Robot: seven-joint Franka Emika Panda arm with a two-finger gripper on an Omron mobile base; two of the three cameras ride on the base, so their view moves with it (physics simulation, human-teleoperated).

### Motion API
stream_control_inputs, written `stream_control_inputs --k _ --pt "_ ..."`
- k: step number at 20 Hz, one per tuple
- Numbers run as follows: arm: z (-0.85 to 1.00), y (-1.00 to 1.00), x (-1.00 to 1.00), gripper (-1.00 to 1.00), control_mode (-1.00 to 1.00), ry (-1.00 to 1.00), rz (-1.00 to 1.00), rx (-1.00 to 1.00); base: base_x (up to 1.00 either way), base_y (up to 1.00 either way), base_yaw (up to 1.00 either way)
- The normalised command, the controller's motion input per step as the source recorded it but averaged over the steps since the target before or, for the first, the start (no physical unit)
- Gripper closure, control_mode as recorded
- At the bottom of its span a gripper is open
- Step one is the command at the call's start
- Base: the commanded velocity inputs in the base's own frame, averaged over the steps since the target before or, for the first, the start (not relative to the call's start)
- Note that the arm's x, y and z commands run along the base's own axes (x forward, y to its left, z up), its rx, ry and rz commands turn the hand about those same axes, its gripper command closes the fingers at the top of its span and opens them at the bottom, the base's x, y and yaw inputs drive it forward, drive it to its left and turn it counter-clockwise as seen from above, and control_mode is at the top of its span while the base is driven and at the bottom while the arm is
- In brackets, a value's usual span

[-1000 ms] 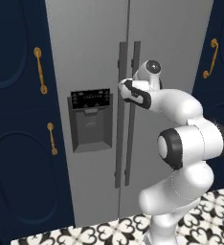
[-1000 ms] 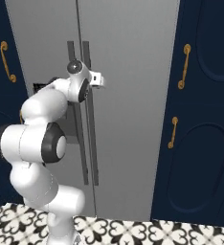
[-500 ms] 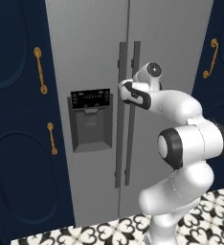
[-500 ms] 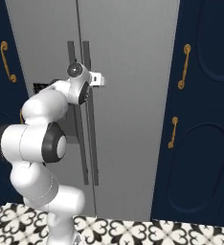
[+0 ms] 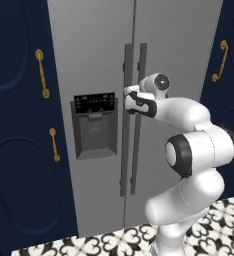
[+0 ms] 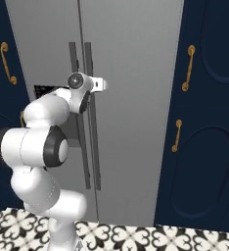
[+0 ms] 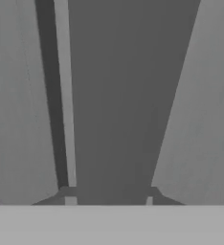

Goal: Take the strawberry from the fridge and place it on top of the pancake, located on the dining counter.

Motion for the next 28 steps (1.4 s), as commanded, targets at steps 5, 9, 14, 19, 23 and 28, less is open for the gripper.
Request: stream_control_inputs --k 5,9,14,19,23,28 --pt "-0.01 -0.34 -0.86 1.00 -1.00 0.09 0.00 0.00 0.00 0.00 0.00" --pt "-0.02 -0.64 -1.00 1.00 -1.00 0.19 0.00 0.00 0.00 0.00 0.00" --pt "-0.06 -0.94 -1.00 1.00 -1.00 0.22 0.00 0.03 0.00 0.00 0.00" --pt "-0.03 -1.00 -0.78 1.00 -1.00 0.05 0.10 0.09 0.00 0.00 0.00" --pt "0.00 -1.00 -0.62 -1.00 -1.00 0.00 0.07 0.15 0.00 0.00 0.00" --pt "0.21 -0.61 -0.63 -1.00 -1.00 0.06 0.01 0.04 0.00 0.00 0.00"
